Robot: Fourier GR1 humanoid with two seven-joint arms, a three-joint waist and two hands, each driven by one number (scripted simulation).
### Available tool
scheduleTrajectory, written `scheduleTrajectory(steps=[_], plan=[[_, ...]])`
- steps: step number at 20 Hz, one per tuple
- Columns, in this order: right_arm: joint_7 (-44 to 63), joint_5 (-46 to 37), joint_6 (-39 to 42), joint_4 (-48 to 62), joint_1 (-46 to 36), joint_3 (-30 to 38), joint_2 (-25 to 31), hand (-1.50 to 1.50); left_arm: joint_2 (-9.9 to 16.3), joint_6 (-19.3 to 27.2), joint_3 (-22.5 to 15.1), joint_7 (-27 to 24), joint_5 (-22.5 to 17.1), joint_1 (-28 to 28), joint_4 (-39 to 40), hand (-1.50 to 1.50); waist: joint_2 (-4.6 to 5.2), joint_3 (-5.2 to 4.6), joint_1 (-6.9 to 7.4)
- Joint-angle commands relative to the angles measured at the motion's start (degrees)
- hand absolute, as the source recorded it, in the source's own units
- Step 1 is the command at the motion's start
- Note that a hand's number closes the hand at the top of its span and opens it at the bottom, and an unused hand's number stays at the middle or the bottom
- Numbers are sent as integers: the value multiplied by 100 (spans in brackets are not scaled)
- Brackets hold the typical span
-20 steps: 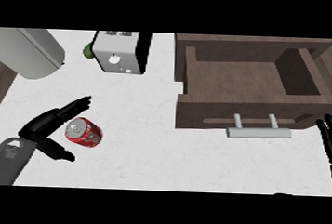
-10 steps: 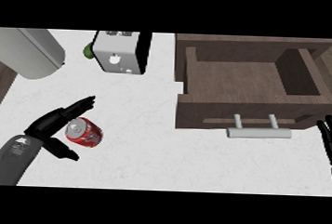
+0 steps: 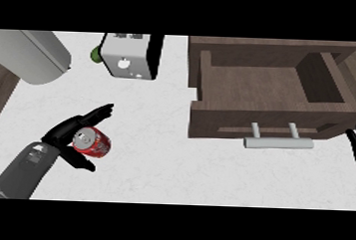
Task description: Pick up the can, place it into the drawer and close the drawer
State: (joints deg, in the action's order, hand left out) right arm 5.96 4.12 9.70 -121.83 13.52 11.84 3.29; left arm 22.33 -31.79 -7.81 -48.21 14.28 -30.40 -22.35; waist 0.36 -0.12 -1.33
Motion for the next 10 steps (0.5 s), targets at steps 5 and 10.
scheduleTrajectory(steps=[5,10], plan=[[-278,-111,98,-207,425,-165,-226,-150,-178,-639,-171,-731,70,-21,186,-150,-14,4,8],[-52,-267,-100,-76,9,-252,-250,-150,-223,-836,-203,-600,0,-344,197,-150,-7,4,49]])
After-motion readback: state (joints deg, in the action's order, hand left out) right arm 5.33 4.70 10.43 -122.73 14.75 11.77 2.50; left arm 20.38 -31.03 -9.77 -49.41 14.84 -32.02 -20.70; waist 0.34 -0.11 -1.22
